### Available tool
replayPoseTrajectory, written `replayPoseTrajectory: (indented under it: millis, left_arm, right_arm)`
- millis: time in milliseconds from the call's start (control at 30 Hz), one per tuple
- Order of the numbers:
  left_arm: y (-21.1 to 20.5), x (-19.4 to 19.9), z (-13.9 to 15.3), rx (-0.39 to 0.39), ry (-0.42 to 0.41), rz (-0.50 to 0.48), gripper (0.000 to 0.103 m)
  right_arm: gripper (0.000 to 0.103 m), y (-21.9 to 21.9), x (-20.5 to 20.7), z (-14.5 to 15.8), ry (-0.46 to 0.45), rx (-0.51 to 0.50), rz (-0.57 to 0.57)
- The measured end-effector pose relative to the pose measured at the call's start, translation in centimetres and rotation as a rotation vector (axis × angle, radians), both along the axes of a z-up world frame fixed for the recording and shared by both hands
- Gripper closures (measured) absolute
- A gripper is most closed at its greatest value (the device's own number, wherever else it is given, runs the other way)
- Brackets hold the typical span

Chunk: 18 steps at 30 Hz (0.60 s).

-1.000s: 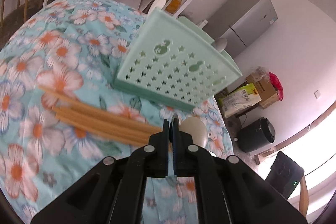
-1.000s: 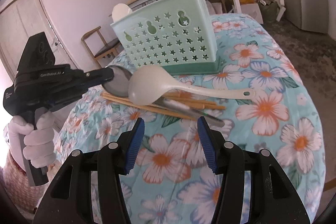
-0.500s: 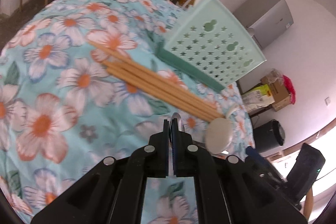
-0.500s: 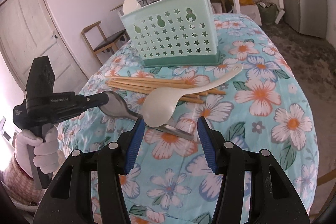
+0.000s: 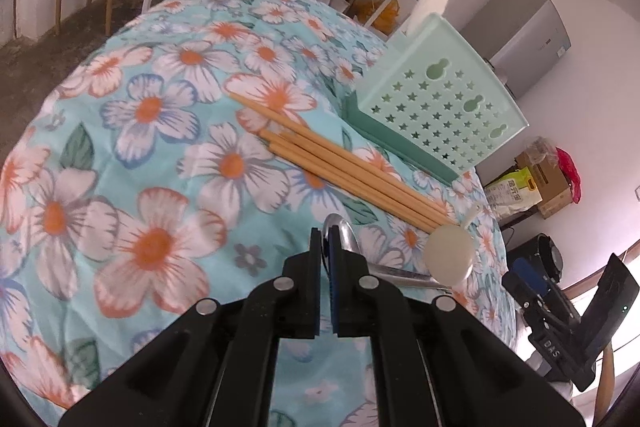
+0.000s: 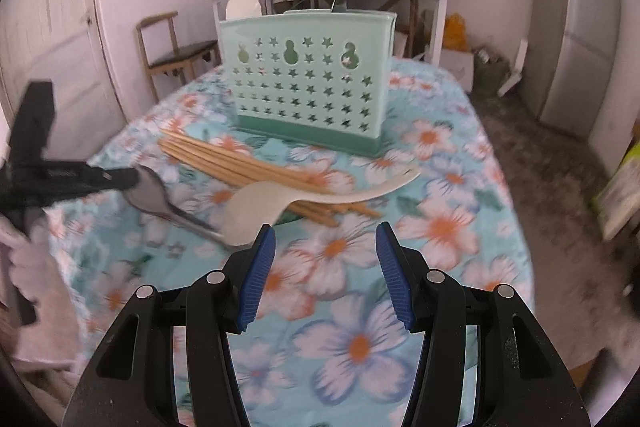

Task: Organize utensils
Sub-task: 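Grasp the white plastic ladle-spoon with the right tool while the left tool holds the metal spoon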

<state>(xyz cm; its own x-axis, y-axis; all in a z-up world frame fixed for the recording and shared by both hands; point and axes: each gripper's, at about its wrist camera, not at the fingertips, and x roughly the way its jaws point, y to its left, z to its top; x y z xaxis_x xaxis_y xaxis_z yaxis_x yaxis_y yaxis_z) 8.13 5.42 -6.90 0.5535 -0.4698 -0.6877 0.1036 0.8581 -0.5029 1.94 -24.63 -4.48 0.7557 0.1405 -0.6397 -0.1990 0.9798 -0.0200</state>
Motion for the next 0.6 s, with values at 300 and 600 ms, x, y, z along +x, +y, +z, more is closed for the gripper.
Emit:
replayPoseTrajectory:
  millis: [300, 600]
  left_arm:
    - [2.2, 0.2, -0.1, 0.017, -0.002, 0.052, 0.099]
    - [3.8, 0.5, -0.2, 0.021, -0.005, 0.094, 0.099]
  right_arm:
    - [0.053, 2.1, 1.0, -1.6, -0.023, -0.188, 0.081]
    - [0.053, 5.4, 0.6, -3.1, -0.116, -0.431, 0.163]
